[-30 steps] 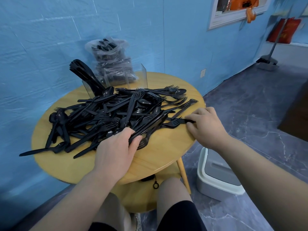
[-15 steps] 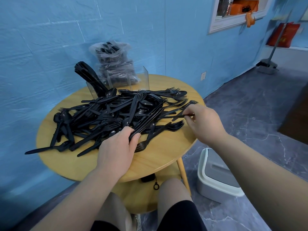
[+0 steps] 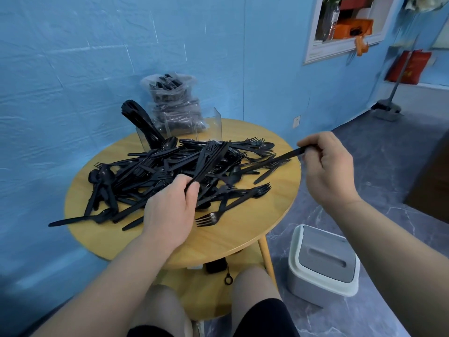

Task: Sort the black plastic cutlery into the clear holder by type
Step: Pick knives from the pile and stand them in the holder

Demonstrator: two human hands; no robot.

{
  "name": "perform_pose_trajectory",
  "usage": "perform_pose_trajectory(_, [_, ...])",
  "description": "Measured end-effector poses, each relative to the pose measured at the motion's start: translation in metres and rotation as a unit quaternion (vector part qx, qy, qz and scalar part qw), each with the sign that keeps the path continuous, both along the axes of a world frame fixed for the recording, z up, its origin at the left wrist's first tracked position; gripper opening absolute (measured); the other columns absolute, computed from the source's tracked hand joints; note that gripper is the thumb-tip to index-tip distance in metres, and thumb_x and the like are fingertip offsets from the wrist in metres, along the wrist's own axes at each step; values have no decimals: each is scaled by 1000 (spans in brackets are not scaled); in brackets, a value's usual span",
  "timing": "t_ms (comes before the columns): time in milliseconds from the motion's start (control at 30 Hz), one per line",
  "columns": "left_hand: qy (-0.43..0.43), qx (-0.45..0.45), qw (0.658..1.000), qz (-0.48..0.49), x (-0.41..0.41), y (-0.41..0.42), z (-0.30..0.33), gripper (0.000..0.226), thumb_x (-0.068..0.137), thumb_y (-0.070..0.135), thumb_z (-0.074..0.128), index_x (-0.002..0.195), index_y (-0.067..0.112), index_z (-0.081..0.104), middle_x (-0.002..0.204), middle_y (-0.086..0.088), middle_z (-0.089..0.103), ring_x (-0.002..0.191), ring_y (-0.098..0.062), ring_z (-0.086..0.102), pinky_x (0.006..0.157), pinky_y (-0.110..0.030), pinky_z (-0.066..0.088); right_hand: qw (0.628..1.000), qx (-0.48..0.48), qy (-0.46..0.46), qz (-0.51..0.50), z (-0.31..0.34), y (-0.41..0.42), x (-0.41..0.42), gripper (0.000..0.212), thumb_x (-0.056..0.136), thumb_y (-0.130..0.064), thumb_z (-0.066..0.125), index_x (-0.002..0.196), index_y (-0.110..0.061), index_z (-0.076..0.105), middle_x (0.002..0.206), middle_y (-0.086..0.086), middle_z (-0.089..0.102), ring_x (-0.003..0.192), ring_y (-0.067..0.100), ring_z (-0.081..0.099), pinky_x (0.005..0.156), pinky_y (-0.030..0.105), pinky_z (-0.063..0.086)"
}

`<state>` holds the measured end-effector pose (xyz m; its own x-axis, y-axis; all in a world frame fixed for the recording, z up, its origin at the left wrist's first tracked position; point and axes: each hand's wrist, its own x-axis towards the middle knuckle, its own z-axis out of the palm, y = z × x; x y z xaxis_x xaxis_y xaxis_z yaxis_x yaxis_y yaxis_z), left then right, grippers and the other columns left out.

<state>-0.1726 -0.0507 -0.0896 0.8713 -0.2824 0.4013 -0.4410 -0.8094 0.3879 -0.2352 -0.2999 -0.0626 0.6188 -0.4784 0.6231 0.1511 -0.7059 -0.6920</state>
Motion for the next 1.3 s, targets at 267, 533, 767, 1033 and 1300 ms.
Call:
perform_pose_trajectory(267, [12,37,997,-61,3,7,27,24,100,38,32,95,23,51,66,8,53,64,-13,54,65,-37,47,964,126,133,192,15,60,18,32,94,-3,44,82,-27,61,72,4,64,68,12,60,64,23,47])
perform_pose_trajectory(533, [49,-15,991,-120,2,27,27,24,99,37,31,89,24,49,56,6,49,53,-13,48,52,-33,35,957,198,104,182,9,83,40,19,88,-9,60,103,-19,54,78,2,69,73,22,68,78,44,57])
perform_pose_trajectory(767, [71,20,987,-144,9,32,36,25,99,41,32,97,23,50,57,7,49,51,-11,46,51,-30,33,909,326,99,241,19,100,48,30,98,-21,45,127,-22,54,87,11,66,64,19,65,67,33,57])
perform_pose_trajectory(1033, [107,59,979,-161,15,39,47,27,99,45,33,103,24,49,61,6,52,57,-13,52,62,-37,46,958,205,110,168,19,104,64,29,91,-30,60,118,-20,60,66,3,67,57,14,67,68,38,59])
perform_pose_trajectory(1300, [103,-82,984,-122,29,45,40,32,101,34,31,78,17,46,63,1,49,57,-14,43,59,-40,42,872,381,97,292,26,111,68,19,94,-22,55,95,-6,65,84,14,69,61,20,61,65,34,54])
